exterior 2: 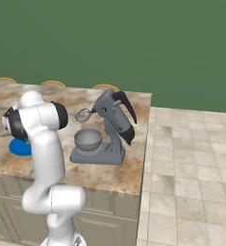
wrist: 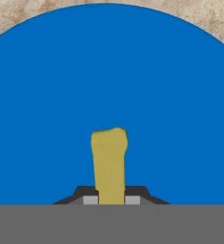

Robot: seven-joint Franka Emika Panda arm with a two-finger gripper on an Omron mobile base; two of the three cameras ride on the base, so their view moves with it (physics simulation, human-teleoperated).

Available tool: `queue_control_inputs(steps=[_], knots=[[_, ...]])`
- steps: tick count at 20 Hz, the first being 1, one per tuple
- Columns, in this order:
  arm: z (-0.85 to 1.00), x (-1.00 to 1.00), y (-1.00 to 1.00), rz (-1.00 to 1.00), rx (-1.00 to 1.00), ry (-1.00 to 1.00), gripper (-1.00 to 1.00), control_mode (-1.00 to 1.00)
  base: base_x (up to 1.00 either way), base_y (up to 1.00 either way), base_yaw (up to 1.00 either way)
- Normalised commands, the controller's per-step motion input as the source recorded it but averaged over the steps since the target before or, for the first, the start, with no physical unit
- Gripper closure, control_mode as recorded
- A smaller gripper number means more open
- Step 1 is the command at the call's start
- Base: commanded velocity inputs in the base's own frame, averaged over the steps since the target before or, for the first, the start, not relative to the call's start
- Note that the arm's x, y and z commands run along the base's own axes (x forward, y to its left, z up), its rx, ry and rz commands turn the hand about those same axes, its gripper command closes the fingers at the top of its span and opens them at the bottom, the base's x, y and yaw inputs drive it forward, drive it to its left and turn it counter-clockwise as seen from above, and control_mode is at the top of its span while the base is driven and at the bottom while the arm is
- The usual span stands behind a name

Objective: Add butter and sugar cubes to the stand mixer bowl and then turn on the stand mixer to begin making frosting.

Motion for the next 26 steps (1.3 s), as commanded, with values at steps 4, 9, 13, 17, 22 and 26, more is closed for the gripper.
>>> queue_control_inputs(steps=[4,9,13,17,22,26], knots=[[0.49,0.00,-0.11,0.01,0.01,0.00,1.00,-1.00,0.00,0.00,0.00],[0.63,-0.03,-0.18,0.03,0.01,0.00,1.00,-1.00,0.00,0.00,0.00],[0.48,-0.40,-0.34,0.07,0.00,-0.02,1.00,-1.00,0.00,0.00,0.00],[0.59,-0.58,-0.31,0.06,0.00,-0.04,1.00,-1.00,0.00,0.00,0.00],[0.57,-0.44,-0.47,0.03,0.00,-0.02,1.00,-1.00,0.00,0.00,0.00],[0.39,-0.32,-0.75,0.01,0.00,-0.02,1.00,-1.00,0.00,0.00,0.00]])
